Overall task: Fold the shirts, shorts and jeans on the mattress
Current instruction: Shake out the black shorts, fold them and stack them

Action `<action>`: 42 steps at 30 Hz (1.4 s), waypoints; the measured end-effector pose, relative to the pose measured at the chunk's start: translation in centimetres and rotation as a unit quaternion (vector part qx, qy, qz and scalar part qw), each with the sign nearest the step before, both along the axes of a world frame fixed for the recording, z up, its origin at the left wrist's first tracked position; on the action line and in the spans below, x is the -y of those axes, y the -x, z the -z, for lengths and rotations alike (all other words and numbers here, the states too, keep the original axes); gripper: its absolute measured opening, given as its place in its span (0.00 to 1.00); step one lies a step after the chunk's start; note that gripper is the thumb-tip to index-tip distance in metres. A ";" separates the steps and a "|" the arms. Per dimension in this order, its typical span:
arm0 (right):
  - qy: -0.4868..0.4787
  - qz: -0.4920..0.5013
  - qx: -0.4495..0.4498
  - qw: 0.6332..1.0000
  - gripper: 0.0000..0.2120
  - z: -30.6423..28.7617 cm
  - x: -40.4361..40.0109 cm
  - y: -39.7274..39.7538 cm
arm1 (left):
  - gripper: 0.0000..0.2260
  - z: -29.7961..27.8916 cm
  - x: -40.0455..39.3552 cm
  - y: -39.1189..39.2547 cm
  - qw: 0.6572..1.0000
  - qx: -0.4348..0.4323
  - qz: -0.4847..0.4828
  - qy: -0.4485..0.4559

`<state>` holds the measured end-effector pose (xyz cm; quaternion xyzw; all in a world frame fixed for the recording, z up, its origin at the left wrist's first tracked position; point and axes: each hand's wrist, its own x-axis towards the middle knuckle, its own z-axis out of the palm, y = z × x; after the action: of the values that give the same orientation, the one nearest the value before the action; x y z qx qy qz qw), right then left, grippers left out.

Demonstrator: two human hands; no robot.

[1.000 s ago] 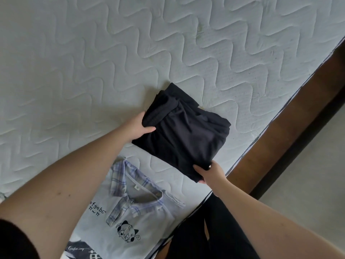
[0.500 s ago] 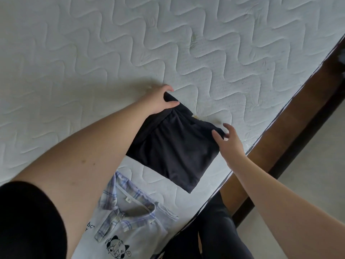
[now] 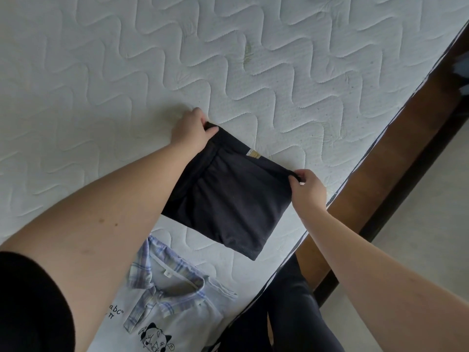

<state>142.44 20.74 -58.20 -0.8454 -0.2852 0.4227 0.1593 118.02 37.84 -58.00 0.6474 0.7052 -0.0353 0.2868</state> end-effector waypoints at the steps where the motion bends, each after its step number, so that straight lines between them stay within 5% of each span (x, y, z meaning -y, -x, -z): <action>1: 0.000 -0.008 0.003 1.000 0.13 -0.4 0.4 0.0 | 0.14 -0.4 0.3 0.2 1.000 0.004 -0.024 -0.017; 6: -0.086 -0.209 0.122 0.966 0.22 -2.4 1.6 1.7 | 0.16 -3.1 5.0 -0.2 0.981 0.096 -0.118 -0.119; 12: -0.075 -0.369 0.034 0.926 0.24 -6.2 1.7 6.0 | 0.18 -6.8 16.7 -0.5 0.991 0.048 0.032 -0.120; 15: -0.117 -0.382 0.030 0.916 0.27 -10.2 2.9 6.3 | 0.17 -10.2 21.8 0.5 0.990 -0.010 0.125 -0.067; 21: -0.129 -0.497 0.136 0.847 0.25 -17.7 5.8 6.1 | 0.15 -18.4 26.7 3.4 0.973 -0.066 0.156 -0.155; 31: -0.142 -0.634 0.227 0.725 0.29 -30.1 9.8 7.3 | 0.22 -31.5 31.8 6.6 0.981 -0.105 0.091 -0.135; 42: -0.195 -0.667 0.285 0.660 0.25 -37.2 13.3 3.3 | 0.23 -37.4 39.8 4.0 0.978 -0.138 0.017 -0.159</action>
<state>139.09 7.48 -21.02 -0.4575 -0.8799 0.0884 -0.0935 113.99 -1.98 -20.61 0.6857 0.7233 -0.0164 0.0799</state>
